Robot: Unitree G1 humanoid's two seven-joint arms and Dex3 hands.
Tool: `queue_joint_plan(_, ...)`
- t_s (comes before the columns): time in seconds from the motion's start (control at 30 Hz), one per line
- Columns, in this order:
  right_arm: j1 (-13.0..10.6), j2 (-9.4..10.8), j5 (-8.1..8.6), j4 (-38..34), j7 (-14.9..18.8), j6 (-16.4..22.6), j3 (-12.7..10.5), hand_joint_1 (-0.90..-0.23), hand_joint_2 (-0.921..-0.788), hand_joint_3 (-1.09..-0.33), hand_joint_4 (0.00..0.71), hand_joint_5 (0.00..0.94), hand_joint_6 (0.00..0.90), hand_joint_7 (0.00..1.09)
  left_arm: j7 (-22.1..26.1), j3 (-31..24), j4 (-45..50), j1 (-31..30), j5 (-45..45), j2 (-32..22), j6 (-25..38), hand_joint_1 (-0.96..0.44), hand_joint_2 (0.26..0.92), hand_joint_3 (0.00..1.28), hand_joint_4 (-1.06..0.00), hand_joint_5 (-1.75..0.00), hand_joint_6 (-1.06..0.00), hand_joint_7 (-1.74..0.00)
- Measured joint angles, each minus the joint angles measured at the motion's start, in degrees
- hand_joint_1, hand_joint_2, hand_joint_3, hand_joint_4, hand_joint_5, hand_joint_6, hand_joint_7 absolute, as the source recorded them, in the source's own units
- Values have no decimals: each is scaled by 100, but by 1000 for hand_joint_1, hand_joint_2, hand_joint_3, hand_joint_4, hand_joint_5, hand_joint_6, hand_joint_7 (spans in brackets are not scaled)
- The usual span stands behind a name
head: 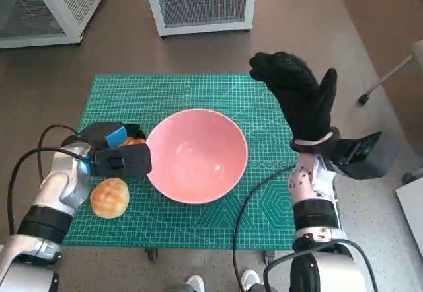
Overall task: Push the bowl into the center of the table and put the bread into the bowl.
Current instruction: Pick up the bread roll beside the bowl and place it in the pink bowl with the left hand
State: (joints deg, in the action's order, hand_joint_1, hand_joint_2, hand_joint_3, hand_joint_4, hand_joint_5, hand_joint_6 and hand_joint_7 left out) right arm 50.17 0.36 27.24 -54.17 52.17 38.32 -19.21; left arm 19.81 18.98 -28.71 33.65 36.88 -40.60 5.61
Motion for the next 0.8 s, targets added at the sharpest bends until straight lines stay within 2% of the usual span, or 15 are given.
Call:
queue_joint_plan(0.23,-79,6,13,94,-1,-4,16,-478,-921,-383,412,0,588,1,8,-680,1206,-442,-236,-209,160,2,920,97,-634,-1185,-615,-1218)
queue_joint_plan(0.53,-80,31,12,118,-1,-3,47,-479,-921,-383,411,0,587,0,-122,-1507,3075,-814,-350,-198,278,1,920,44,-731,-1145,-641,-1126)
queue_joint_plan(0.8,-105,32,11,118,-3,-2,70,-464,-921,-384,412,0,591,2,-485,-1898,4708,-902,-275,88,301,1,920,35,-693,-1168,-695,-1088)
